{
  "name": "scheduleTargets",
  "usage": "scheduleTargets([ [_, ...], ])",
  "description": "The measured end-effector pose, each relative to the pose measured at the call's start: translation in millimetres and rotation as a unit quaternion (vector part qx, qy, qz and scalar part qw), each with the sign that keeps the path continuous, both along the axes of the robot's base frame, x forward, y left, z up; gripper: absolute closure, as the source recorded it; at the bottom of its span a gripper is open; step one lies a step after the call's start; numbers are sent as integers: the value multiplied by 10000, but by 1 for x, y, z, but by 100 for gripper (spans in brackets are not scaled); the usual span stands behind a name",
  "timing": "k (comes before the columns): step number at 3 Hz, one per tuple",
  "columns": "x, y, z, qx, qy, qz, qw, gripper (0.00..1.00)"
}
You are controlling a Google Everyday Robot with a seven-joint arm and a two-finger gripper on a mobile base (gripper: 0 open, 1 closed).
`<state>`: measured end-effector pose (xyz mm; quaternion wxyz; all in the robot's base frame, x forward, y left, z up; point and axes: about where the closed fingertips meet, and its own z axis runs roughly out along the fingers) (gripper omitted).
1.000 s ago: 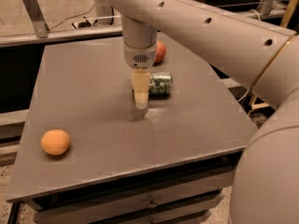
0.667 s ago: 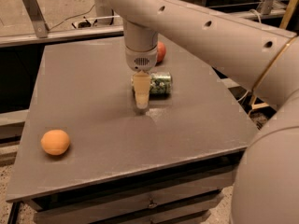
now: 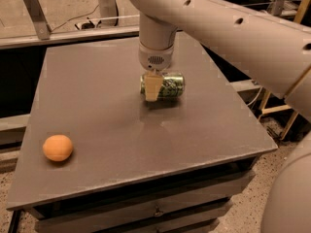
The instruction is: Place green can upright
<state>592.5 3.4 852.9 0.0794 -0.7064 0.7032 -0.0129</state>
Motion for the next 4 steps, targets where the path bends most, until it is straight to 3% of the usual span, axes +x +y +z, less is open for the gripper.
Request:
scheduleTargets([
  [1, -1, -16, 62, 904, -62, 65, 9959, 100],
  [2, 5, -2, 82, 1222, -241, 116, 9922, 100],
  [3, 7, -4, 80, 1704, -220, 203, 9849, 100],
  [4, 5, 3, 83, 2737, -244, 553, 9599, 100],
])
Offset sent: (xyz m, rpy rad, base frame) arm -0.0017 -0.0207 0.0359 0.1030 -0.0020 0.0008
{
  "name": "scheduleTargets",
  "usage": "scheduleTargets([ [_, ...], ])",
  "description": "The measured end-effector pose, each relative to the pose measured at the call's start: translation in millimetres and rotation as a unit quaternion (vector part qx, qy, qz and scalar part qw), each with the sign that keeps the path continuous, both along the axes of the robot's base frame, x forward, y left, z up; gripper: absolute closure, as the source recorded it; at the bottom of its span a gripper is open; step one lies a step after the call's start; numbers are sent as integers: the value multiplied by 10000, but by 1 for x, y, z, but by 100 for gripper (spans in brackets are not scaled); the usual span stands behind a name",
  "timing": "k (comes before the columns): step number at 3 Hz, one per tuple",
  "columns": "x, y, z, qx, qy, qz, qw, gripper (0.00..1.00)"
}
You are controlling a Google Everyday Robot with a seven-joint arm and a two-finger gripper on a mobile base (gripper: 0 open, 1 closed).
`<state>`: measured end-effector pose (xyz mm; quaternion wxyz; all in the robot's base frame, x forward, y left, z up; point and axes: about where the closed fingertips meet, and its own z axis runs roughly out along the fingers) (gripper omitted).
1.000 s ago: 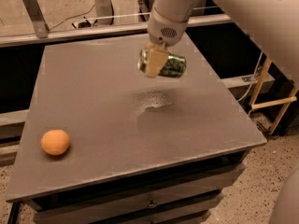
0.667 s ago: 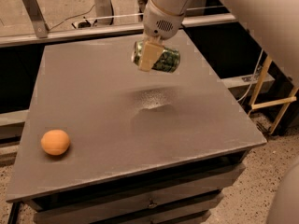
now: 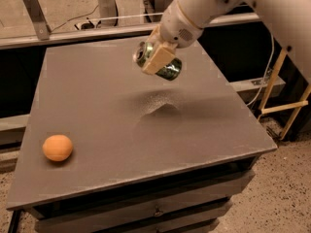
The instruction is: Place green can upright
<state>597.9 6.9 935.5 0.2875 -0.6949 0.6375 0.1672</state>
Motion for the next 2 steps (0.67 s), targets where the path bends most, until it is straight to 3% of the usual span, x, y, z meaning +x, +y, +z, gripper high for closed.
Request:
scheduleTargets([
  [1, -10, -16, 14, 1302, -161, 363, 9907, 100],
  [2, -27, -39, 29, 2514, 26, 557, 9663, 100],
])
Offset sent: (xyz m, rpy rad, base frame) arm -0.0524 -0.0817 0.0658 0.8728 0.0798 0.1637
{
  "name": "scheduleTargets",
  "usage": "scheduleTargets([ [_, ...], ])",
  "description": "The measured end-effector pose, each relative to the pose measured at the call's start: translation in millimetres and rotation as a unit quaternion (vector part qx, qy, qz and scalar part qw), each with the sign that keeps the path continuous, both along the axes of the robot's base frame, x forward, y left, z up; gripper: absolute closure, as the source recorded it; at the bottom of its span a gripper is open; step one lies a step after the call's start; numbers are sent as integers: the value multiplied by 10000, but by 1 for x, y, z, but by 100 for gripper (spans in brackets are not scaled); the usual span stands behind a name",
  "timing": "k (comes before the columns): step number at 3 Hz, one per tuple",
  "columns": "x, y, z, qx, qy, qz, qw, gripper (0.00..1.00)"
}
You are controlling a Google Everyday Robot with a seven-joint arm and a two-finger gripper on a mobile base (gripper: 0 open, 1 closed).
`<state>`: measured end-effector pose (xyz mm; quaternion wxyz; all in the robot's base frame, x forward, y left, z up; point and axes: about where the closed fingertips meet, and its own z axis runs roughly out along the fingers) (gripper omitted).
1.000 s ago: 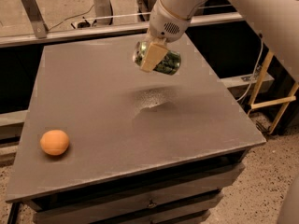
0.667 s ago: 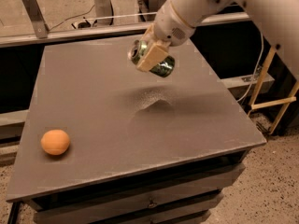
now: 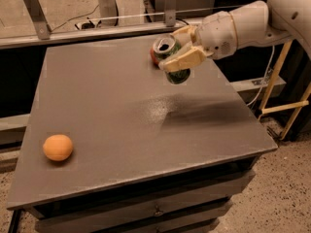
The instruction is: Place green can upright
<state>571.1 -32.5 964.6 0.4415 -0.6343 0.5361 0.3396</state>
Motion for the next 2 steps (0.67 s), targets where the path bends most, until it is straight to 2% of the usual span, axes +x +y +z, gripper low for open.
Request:
scheduleTargets([
  [1, -21, -9, -1, 1267, 571, 317, 9898, 100],
  [2, -32, -8, -7, 1766, 826, 431, 9799, 100],
])
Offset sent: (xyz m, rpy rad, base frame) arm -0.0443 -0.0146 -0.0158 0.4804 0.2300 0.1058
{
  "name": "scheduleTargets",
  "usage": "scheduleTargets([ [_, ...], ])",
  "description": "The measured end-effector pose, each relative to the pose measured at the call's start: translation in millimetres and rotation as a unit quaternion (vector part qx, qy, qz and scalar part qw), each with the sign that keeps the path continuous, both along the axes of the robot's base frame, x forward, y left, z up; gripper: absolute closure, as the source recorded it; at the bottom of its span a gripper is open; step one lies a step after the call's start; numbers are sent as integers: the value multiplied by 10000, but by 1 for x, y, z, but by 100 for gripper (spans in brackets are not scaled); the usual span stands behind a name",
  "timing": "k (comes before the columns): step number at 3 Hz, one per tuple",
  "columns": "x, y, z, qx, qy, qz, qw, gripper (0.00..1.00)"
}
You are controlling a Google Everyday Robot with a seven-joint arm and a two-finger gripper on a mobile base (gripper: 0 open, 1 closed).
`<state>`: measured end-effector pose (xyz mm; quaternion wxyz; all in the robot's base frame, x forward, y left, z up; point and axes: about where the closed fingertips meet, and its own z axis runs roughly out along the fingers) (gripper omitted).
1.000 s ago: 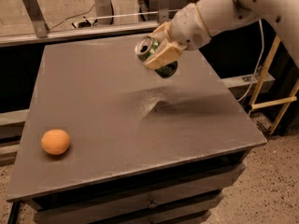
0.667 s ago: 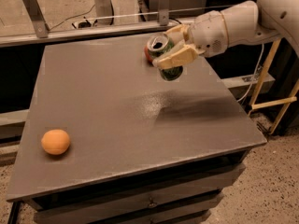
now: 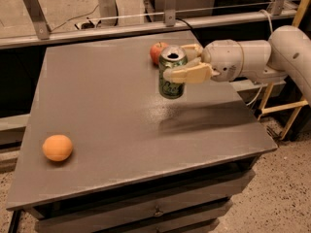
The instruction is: Place green can upright
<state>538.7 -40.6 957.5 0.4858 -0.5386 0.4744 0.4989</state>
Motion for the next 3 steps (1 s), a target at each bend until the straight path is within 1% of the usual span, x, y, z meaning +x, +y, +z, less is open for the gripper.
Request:
scheduleTargets([
  [1, -6, 4, -12, 238, 282, 51, 9993, 82],
  [2, -9, 10, -35, 293, 604, 62, 9977, 58],
  [3, -12, 16, -56, 301, 821, 44, 9962, 36],
])
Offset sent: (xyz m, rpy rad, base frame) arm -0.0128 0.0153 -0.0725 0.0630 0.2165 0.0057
